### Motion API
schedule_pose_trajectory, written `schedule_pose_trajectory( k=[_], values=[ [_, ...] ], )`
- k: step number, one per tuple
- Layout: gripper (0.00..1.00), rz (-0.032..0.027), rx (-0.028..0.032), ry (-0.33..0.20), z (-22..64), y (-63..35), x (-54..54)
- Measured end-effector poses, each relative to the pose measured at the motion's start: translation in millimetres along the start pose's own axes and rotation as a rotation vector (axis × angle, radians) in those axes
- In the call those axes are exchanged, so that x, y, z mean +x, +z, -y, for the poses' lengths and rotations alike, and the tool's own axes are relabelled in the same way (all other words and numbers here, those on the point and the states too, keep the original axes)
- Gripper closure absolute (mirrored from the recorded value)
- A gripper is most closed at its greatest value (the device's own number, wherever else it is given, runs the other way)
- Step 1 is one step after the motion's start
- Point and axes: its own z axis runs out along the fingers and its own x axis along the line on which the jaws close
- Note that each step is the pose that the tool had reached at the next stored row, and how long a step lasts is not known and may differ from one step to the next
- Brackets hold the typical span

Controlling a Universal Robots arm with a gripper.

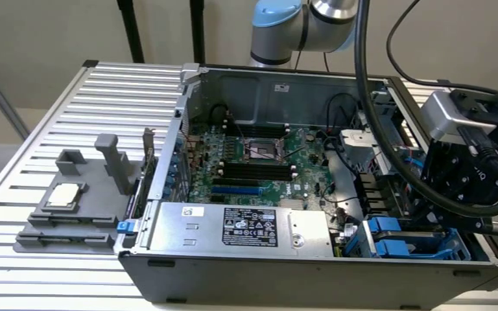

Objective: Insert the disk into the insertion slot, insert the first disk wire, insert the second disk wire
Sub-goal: 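Insert the first disk wire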

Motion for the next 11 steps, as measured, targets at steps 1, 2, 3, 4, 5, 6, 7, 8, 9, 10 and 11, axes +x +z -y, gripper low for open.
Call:
schedule_pose_trajectory(
  k=[1,2,3,4,5,6,7,8,9,10,11],
  values=[
    [0.84,0.0001,-0.0001,0.000,0.4,0.1,-0.1],
    [0.84,0.0003,-0.0004,0.000,1.1,0.3,-0.1],
    [0.84,0.0003,-0.0009,0.000,2.0,0.3,-0.2],
    [0.84,0.0003,-0.0018,0.000,2.9,0.3,-0.3],
    [0.84,0.0002,-0.0021,0.000,3.5,0.3,-0.4],
    [0.84,0.0002,-0.0020,0.000,3.6,0.3,-0.4],
    [0.84,0.0000,-0.0019,0.000,3.7,0.3,-0.4],
    [0.84,-0.0001,-0.0019,0.000,3.9,0.5,-0.3],
    [0.84,0.0000,-0.0019,0.000,4.0,0.7,-0.2],
    [0.84,-0.0001,-0.0019,0.000,4.0,0.9,0.0],
    [0.84,-0.0001,-0.0019,0.000,4.1,1.1,0.2]
  ],
)
